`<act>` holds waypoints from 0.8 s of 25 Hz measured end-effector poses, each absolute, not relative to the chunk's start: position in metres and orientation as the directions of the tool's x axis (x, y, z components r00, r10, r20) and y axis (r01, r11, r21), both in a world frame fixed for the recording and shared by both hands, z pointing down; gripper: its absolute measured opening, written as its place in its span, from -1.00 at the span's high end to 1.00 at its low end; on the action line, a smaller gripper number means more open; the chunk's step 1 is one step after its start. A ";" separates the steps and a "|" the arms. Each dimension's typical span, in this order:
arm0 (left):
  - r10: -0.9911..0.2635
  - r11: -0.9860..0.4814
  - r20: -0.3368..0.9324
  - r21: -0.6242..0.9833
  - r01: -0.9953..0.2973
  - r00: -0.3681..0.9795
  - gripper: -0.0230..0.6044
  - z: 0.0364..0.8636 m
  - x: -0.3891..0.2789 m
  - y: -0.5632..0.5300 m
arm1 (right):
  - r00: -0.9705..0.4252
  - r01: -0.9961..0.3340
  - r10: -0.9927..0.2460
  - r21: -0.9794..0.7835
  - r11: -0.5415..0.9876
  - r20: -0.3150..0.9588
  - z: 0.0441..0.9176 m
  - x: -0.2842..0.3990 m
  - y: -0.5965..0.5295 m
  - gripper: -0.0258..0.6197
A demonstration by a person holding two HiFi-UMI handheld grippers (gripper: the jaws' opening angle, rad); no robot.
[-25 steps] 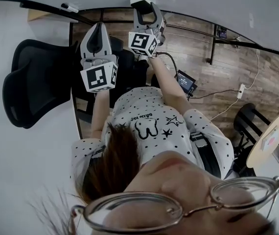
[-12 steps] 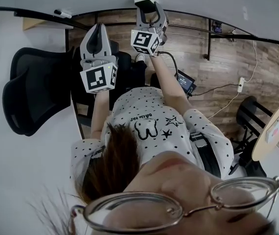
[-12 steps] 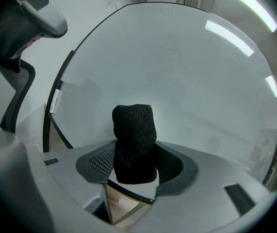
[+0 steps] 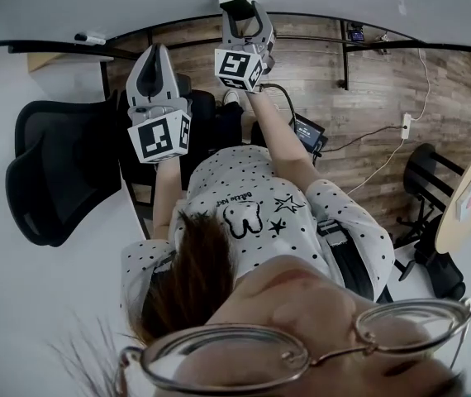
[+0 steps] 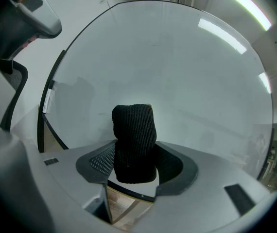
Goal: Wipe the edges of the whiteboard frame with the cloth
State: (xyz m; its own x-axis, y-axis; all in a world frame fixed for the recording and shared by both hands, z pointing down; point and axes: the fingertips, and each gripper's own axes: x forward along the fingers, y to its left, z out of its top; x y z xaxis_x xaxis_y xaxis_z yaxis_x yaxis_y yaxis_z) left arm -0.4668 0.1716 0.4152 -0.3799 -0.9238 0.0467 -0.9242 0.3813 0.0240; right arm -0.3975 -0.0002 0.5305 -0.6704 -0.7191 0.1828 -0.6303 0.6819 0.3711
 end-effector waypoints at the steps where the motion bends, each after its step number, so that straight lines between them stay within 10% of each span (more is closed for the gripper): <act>1: -0.925 0.379 0.046 0.023 -0.925 -0.377 0.86 0.415 -0.467 0.171 | -0.672 -0.629 -0.718 0.372 0.682 0.180 0.530 -0.397 0.000 0.19; 20: -0.962 0.273 0.033 0.026 -0.962 -0.272 0.87 0.419 -0.448 0.128 | -0.665 -0.660 -0.726 0.317 0.681 0.177 0.525 -0.367 -0.027 0.20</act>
